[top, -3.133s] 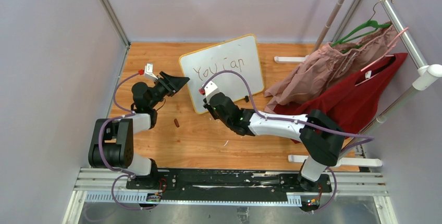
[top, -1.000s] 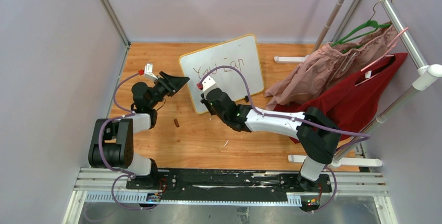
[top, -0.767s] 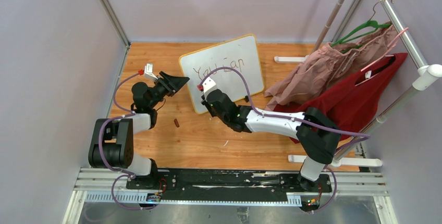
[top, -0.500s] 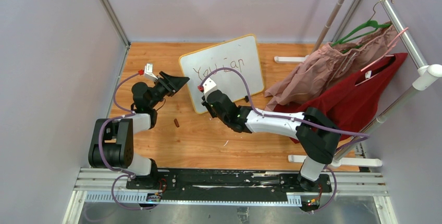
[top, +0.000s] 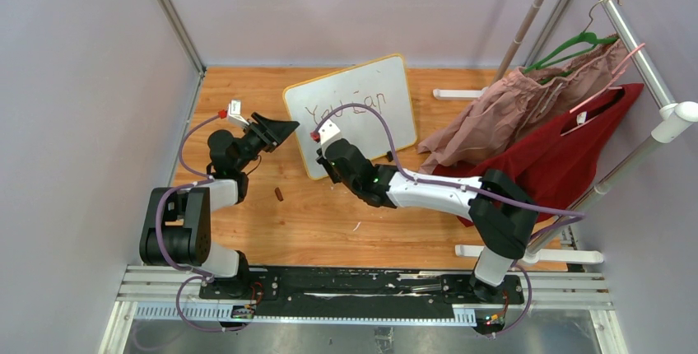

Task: Write a sentence on the whiteboard

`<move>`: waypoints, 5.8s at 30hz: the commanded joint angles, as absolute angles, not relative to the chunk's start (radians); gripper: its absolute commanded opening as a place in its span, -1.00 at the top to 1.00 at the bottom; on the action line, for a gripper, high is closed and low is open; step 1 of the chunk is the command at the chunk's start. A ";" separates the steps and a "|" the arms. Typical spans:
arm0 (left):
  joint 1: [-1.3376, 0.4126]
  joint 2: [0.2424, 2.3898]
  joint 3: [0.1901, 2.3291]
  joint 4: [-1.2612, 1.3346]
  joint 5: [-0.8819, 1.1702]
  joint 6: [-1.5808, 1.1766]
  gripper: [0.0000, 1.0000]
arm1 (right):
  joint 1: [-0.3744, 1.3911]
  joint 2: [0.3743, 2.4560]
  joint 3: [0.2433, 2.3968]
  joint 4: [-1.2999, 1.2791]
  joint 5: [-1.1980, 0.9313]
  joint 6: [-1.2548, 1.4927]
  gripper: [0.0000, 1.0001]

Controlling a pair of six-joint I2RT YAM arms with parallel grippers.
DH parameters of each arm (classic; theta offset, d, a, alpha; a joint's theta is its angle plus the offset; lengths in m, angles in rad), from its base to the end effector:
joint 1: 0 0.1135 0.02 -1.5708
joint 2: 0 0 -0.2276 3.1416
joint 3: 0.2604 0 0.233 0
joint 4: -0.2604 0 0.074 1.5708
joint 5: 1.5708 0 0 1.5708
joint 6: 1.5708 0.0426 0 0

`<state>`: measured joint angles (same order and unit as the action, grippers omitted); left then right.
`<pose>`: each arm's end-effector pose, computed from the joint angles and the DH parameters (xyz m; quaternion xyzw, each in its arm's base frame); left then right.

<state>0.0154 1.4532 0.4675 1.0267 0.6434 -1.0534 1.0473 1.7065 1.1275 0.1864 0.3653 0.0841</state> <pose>0.2760 -0.0213 0.1894 -0.1383 0.6815 -0.5296 0.4857 0.2017 0.3191 0.2225 -0.2893 0.7714 0.1654 0.5422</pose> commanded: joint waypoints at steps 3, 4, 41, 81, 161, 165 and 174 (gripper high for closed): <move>0.011 1.452 0.466 1.081 0.653 -1.060 -0.12 | 1.061 1.718 1.181 0.184 0.356 0.071 1.00; 0.011 1.452 0.466 1.082 0.653 -1.060 -0.12 | 1.063 1.719 1.181 0.184 0.354 0.070 1.00; 0.010 1.453 0.466 1.088 0.657 -1.065 -0.12 | 1.043 1.738 1.161 0.094 0.366 0.080 1.00; 0.011 1.453 0.465 1.094 0.657 -1.069 -0.12 | 1.015 1.752 1.251 0.092 0.328 0.069 1.00; 0.010 1.454 0.467 1.082 0.656 -1.061 -0.12 | 0.956 1.686 1.157 0.132 0.243 0.139 1.00; 0.011 1.453 0.466 1.083 0.655 -1.062 -0.12 | 0.956 1.690 1.151 0.123 0.242 0.142 1.00; 0.011 1.452 0.466 1.086 0.655 -1.063 -0.12 | 0.956 1.692 1.128 0.101 0.239 0.151 1.00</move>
<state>0.0154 1.4536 0.4671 1.0458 0.6426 -1.0702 0.9600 1.6768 1.1244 0.1265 0.2356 0.1375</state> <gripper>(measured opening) 0.560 0.169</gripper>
